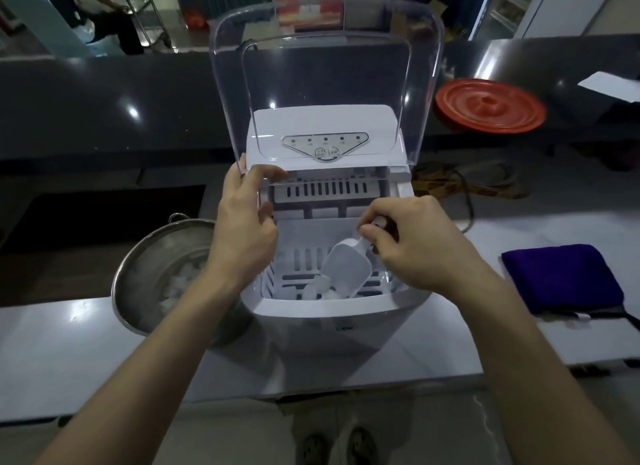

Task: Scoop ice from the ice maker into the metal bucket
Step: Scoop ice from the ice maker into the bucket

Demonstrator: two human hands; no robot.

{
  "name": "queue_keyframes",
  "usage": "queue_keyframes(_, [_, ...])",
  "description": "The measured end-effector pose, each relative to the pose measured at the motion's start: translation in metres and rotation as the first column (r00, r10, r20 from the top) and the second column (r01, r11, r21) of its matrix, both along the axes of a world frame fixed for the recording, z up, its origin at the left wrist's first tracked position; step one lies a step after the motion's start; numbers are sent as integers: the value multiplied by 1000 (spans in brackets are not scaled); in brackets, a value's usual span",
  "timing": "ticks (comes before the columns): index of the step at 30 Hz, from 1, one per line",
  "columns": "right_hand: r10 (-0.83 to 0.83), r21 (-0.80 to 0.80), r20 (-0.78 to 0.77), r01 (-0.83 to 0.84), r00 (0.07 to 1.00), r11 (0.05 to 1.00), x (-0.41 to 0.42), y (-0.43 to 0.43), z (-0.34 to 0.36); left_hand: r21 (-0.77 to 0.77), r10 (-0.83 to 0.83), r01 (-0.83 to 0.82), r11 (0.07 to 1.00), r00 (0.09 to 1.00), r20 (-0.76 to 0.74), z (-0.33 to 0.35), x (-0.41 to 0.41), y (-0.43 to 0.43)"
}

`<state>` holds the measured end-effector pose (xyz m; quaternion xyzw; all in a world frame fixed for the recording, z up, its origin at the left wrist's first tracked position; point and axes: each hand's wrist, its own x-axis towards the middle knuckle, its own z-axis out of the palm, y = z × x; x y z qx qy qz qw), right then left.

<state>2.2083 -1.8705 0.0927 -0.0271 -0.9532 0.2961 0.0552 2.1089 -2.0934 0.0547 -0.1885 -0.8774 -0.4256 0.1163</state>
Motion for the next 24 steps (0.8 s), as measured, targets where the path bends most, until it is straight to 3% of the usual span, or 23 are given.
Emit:
queue_keyframes(7, [-117,-222,88,134,989,966,-7,-14,-4,36,-20,19,999,999,27,-3,-7,-4])
queue_keyframes(11, [-148,-213,184,186,972,959,-9,-15,0,80,-3,1,997,1000,23,-7,-17,-10])
queue_keyframes(16, [-193,-229,252,253,948,940,-12,-19,1,126,-106,106,986,994,-8,-6,-17,-7])
queue_keyframes(24, [-106,-253,429,233,897,939,-17,-37,-13,174,-115,116,978,993,-12,-6,-16,-9])
